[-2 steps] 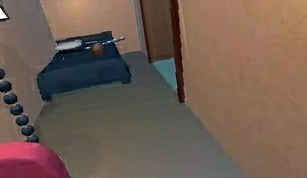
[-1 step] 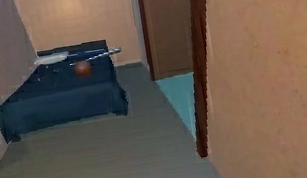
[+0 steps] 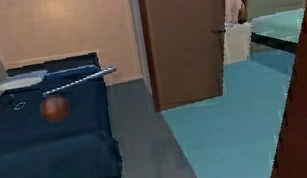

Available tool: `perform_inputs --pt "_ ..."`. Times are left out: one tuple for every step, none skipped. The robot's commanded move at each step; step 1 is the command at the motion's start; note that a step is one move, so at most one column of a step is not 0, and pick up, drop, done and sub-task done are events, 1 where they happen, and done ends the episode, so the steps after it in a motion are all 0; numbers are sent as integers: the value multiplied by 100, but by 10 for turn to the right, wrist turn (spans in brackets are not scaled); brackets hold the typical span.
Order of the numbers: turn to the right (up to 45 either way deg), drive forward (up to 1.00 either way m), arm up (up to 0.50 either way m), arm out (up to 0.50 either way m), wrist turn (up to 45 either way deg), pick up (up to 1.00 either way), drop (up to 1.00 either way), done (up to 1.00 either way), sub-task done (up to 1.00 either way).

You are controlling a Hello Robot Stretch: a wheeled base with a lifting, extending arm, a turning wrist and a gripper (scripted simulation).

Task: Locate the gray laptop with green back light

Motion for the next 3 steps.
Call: perform_inputs --pt "-60 0 0 0 0 0 0 0 0" --pt "0 55 0 0 0 0 0 0 0" --pt "-450 0 0 0 0 0 0 0 0"
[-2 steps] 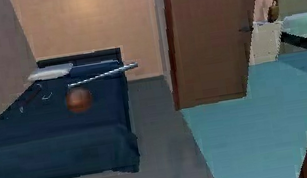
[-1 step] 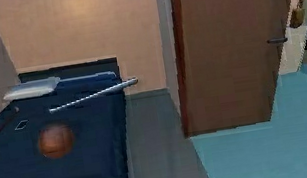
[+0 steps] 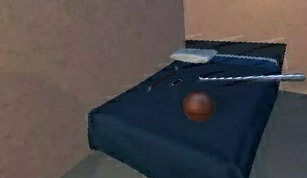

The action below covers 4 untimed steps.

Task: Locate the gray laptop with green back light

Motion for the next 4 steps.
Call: perform_inputs --pt "-150 0 0 0 0 0 0 0 0" --pt "0 10 0 0 0 0 0 0 0" --pt "450 0 0 0 0 0 0 0 0" --pt "450 0 0 0 0 0 0 0 0"
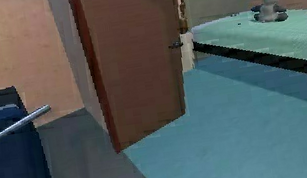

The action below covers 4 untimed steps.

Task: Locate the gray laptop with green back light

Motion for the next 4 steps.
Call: perform_inputs --pt "0 50 0 0 0 0 0 0 0" --pt "450 0 0 0 0 0 0 0 0" --pt "210 0 0 0 0 0 0 0 0" --pt "0 80 0 0 0 0 0 0 0"
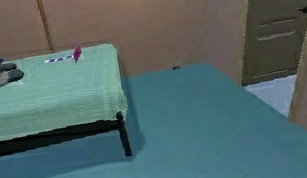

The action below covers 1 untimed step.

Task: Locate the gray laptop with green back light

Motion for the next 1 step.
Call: perform_inputs --pt "0 50 0 0 0 0 0 0 0"
